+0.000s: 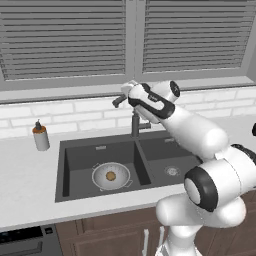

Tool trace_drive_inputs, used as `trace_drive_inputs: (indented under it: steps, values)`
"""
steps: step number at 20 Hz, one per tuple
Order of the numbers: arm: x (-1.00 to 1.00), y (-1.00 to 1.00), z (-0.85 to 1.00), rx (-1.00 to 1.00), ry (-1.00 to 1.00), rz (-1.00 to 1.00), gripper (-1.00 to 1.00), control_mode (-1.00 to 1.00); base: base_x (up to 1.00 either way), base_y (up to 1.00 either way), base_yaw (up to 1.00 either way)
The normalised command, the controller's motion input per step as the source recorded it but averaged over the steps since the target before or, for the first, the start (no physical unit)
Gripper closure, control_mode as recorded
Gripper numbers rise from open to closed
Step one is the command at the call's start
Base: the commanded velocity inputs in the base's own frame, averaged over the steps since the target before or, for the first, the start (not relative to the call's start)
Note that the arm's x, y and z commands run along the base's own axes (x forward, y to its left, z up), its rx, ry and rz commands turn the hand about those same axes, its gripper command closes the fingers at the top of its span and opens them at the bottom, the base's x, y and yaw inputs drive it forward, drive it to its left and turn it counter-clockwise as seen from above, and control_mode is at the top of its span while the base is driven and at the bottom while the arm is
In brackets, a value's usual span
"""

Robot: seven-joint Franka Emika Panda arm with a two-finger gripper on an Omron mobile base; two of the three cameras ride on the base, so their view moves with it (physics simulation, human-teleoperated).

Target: Put the colander in the sink, put the kiwi in the colander, and turn on the sink faucet and pour water over the colander.

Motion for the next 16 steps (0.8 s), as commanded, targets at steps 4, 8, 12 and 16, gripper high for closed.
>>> trace_drive_inputs:
  steps: [4, 8, 12, 16]
  values:
    - [-0.83, -0.28, 0.31, 0.09, -0.06, -0.11, -1.00, -1.00, 0.00, 0.00, 0.00]
    - [-0.81, -0.61, 0.13, 0.10, 0.02, -0.15, -1.00, -1.00, 0.00, 0.00, 0.00]
    - [-0.60, -0.79, 0.00, 0.10, 0.15, -0.18, -1.00, -1.00, 0.00, 0.00, 0.00]
    - [-0.19, -0.74, -0.03, 0.26, 0.12, -0.19, -1.00, -1.00, 0.00, 0.00, 0.00]
